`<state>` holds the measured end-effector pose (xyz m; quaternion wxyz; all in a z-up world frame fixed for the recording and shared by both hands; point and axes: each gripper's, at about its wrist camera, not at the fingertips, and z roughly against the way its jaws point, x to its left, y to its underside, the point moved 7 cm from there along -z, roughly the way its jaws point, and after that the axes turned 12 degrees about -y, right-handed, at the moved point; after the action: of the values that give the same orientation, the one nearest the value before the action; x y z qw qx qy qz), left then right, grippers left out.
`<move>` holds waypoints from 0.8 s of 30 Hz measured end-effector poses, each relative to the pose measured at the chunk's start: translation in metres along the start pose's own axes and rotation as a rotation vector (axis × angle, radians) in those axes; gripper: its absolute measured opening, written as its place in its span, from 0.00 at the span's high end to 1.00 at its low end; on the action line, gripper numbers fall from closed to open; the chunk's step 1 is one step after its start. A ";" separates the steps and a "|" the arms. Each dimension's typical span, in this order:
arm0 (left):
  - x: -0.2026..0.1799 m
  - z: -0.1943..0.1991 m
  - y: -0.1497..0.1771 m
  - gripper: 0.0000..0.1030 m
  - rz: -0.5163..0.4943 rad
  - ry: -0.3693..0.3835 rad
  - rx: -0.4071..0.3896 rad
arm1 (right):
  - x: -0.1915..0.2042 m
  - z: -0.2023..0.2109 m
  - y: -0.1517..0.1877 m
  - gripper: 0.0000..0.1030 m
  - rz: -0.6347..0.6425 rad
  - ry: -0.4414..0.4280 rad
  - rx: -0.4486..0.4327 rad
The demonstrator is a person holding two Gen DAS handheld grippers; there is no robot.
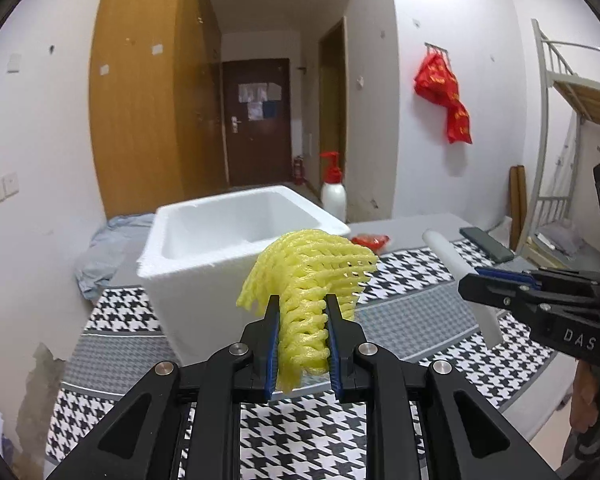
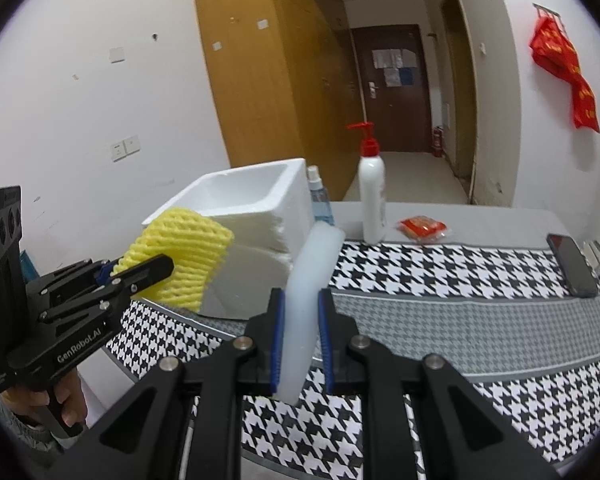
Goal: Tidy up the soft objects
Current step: 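Carry the yellow mesh and white foam strip over the foam box with both grippers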
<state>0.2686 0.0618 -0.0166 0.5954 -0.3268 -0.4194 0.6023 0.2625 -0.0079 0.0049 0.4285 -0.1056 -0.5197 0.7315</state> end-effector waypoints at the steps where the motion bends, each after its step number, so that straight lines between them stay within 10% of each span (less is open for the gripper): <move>1: 0.003 0.001 -0.001 0.80 0.006 -0.007 -0.002 | 0.004 -0.001 -0.003 0.81 0.011 -0.008 -0.001; 24: 0.061 0.025 -0.007 0.80 0.097 -0.161 -0.044 | 0.065 -0.036 -0.029 0.81 0.167 -0.153 0.023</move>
<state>0.2450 0.1187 0.0067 0.5227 -0.3105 -0.4628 0.6451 0.2595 0.0670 0.0328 0.3264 -0.0874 -0.5317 0.7766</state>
